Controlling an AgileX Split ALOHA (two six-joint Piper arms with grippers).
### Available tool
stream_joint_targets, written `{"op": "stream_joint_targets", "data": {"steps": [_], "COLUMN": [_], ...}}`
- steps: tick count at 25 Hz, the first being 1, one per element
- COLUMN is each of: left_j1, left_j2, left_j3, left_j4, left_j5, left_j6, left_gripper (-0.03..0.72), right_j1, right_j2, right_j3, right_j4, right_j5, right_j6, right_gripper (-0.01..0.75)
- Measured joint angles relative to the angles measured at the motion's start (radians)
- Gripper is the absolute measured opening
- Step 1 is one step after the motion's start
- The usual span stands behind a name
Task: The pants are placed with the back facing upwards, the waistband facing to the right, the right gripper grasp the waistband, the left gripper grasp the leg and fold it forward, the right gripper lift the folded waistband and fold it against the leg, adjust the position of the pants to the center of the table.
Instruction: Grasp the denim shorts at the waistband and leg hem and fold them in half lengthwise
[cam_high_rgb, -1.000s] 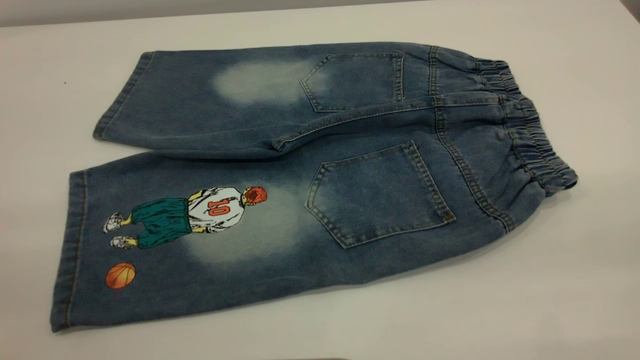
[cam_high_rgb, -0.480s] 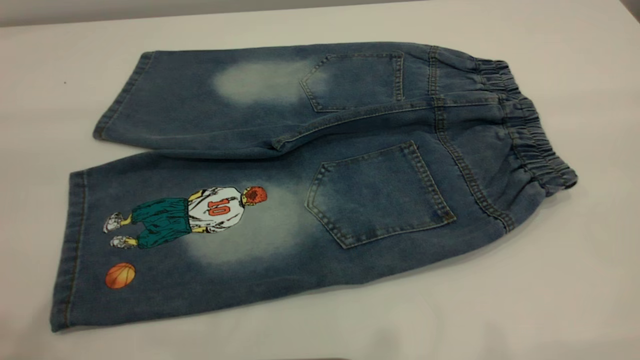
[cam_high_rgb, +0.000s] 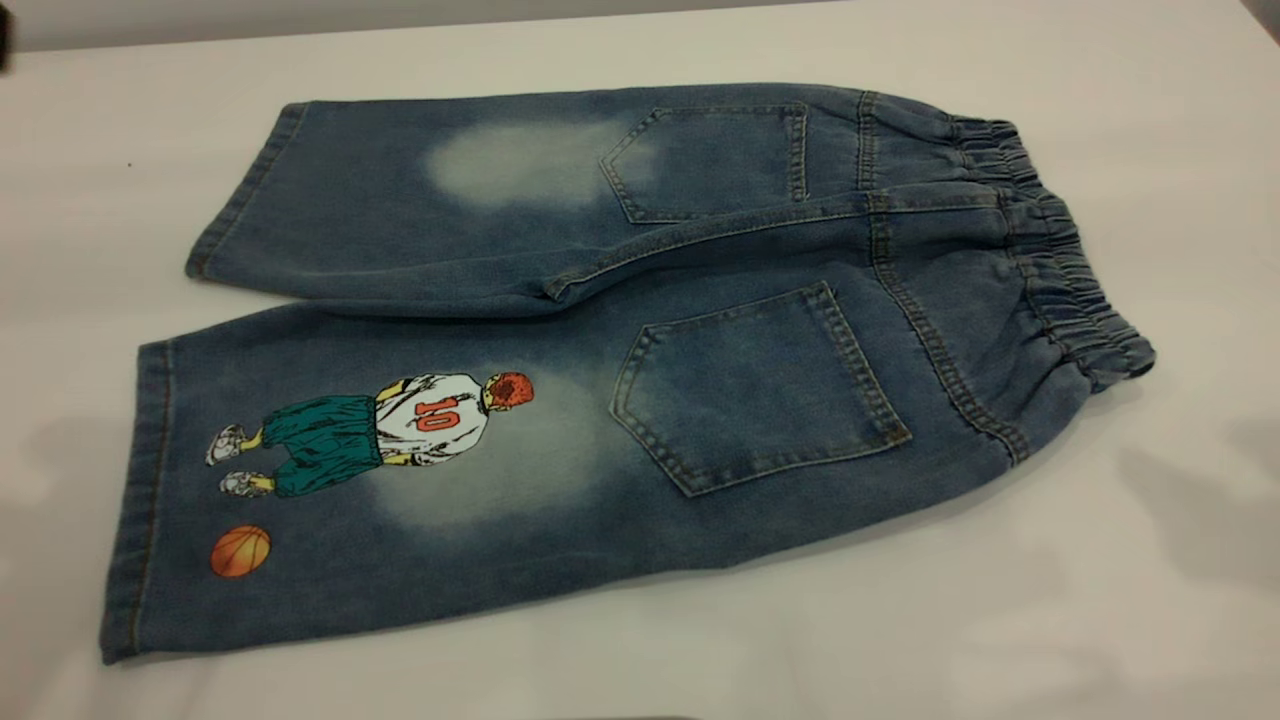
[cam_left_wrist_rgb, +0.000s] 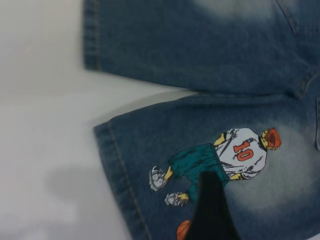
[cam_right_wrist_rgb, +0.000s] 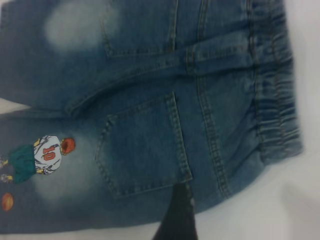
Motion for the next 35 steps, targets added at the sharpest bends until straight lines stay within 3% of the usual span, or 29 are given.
{"op": "stream_joint_targets", "data": {"steps": [10,19,31,35], "left_j1": [0.0,0.0,0.0,0.0], "left_j2": [0.139,0.162,0.162,0.162], "left_j3": [0.0,-0.001,-0.001,-0.001], "left_j4": [-0.319,-0.47,-0.511,-0.513], "left_j5": [-0.035,-0.089,-0.095,-0.095], "left_j6": [0.425,0.609,0.643,0.645], "left_gripper": [0.473,0.473,0.473,0.473], "right_j1": [0.0,0.0,0.0,0.0], "right_j2": [0.465,0.75,0.912,0.928], "right_j3": [0.016,0.001,-0.092,-0.094], "right_j4": [0.517,0.857,0.93,0.937], "right_j5": [-0.141,-0.193,-0.14,-0.115], "right_j6": [-0.491,-0.853,-0.938,-0.945], "right_gripper": [0.586,0.586,0.575,0.457]}}
